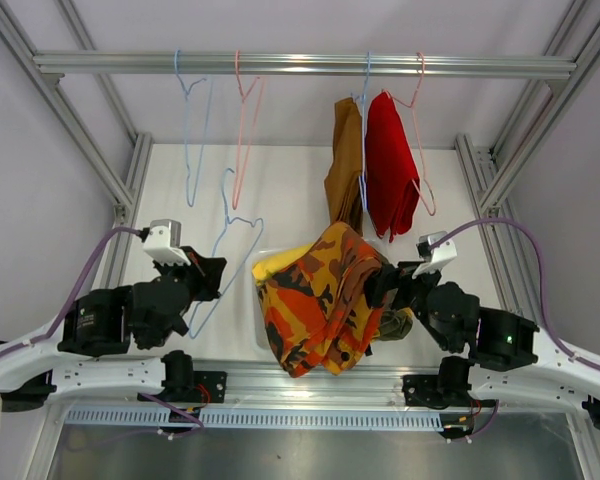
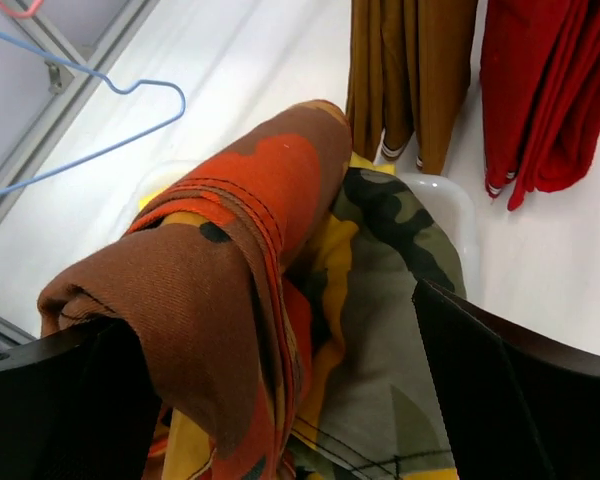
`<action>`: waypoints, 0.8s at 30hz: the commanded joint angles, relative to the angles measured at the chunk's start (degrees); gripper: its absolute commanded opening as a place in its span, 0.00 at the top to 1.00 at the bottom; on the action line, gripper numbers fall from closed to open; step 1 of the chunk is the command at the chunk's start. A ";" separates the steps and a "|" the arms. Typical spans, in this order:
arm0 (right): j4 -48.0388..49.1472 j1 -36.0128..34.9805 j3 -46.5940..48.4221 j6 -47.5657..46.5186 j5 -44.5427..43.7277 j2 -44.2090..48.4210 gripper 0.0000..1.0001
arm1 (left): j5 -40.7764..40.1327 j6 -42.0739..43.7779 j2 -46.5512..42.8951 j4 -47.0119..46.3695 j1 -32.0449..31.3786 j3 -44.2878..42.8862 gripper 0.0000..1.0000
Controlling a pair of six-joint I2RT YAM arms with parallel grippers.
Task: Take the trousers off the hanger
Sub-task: Place the trousers in the bin.
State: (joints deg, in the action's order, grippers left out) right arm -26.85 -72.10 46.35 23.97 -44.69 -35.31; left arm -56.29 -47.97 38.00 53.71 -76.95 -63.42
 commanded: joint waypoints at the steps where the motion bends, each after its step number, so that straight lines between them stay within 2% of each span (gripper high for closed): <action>1: -2.15 -0.06 3.31 1.61 -1.11 0.42 0.00 | 0.57 0.77 0.15 -1.77 0.31 0.31 0.99; 6: 2.31 -0.41 8.66 -1.90 4.16 0.42 0.01 | 0.31 0.85 -0.56 -1.42 0.31 -0.04 0.99; 10: 8.56 -0.59 12.00 -4.71 13.54 0.60 0.01 | 0.22 1.12 -0.64 -1.07 0.31 -0.22 0.99; 16: 11.56 -0.59 19.56 -6.12 21.74 -6.16 0.01 | 0.48 1.56 -0.65 -1.07 0.31 0.05 0.99; 19: 12.70 -0.68 19.31 -6.65 23.24 -9.95 0.15 | 0.48 1.56 -0.82 -0.89 0.31 0.14 0.99; 20: 13.57 -0.68 18.78 -6.56 23.76 -10.82 0.30 | 0.48 1.56 -0.91 -0.80 0.31 0.14 0.99; 23: 14.37 -0.68 15.81 -5.60 23.07 -13.90 0.64 | 0.22 1.38 -1.35 -0.54 0.31 0.23 0.99; 24: 14.11 -0.68 14.57 -4.47 22.46 -14.43 0.69 | 0.22 1.30 -1.35 -0.54 0.31 0.31 0.99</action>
State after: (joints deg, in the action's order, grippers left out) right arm -13.65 -72.44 63.66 18.48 -23.29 -47.68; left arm -56.21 -47.51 37.39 53.74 -76.95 -63.37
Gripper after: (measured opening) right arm 0.342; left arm 0.008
